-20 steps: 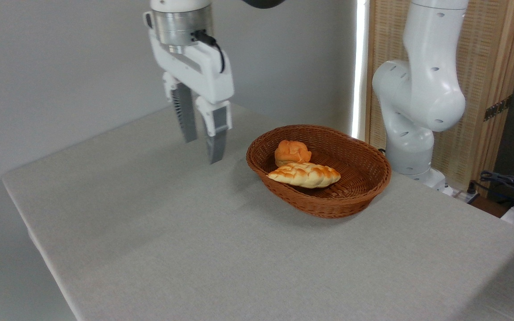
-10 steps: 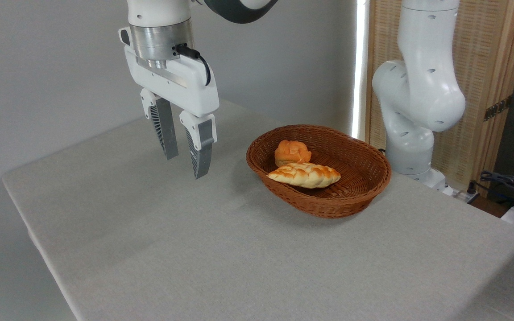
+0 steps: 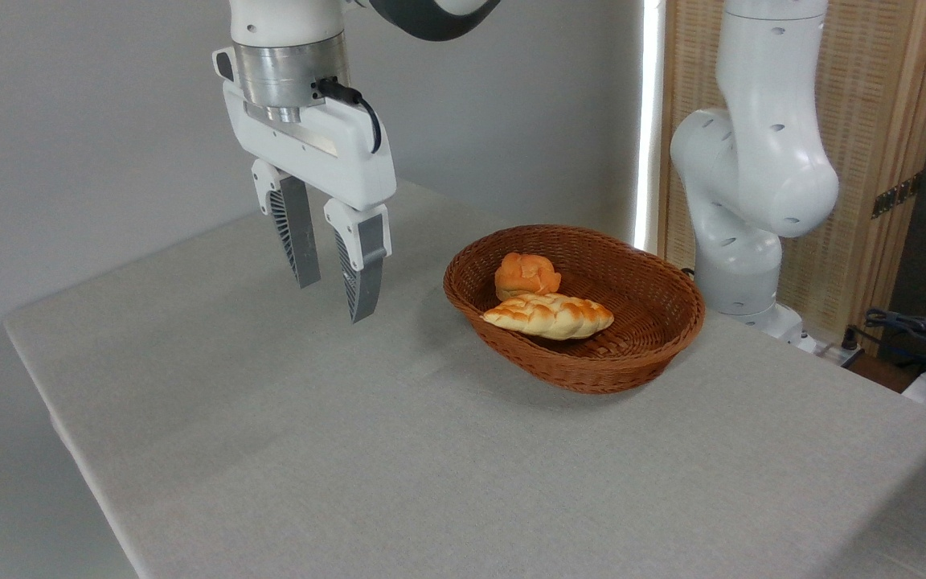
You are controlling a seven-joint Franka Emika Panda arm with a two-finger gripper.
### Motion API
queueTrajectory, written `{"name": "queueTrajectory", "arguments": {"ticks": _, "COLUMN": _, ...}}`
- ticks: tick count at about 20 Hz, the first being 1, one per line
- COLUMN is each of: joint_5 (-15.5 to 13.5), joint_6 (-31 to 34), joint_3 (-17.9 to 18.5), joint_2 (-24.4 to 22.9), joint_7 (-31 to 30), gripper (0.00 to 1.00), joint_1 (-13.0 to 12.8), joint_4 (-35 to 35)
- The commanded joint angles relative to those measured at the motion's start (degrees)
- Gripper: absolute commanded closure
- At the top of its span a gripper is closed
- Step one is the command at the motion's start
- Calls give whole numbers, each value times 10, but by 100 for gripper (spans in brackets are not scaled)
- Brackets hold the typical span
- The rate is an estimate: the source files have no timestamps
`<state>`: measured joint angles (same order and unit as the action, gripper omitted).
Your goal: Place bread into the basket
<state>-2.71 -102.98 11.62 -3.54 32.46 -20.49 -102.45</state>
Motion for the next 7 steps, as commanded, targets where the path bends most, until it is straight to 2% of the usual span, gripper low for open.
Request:
{"name": "queueTrajectory", "arguments": {"ticks": 1, "joint_5": -2, "joint_6": -4, "joint_3": -12, "joint_2": 4, "joint_7": -7, "gripper": 0, "joint_1": 23, "joint_4": 8}}
{"name": "queueTrajectory", "arguments": {"ticks": 4, "joint_5": -2, "joint_6": -4, "joint_3": -97, "joint_2": 4, "joint_7": -6, "gripper": 0, "joint_1": 107, "joint_4": 8}}
{"name": "queueTrajectory", "arguments": {"ticks": 5, "joint_5": -2, "joint_6": -4, "joint_3": -113, "joint_2": 4, "joint_7": -6, "gripper": 0, "joint_1": 124, "joint_4": 8}}
{"name": "queueTrajectory", "arguments": {"ticks": 7, "joint_5": -3, "joint_6": -4, "joint_3": -118, "joint_2": 4, "joint_7": -6, "gripper": 0, "joint_1": 129, "joint_4": 8}}
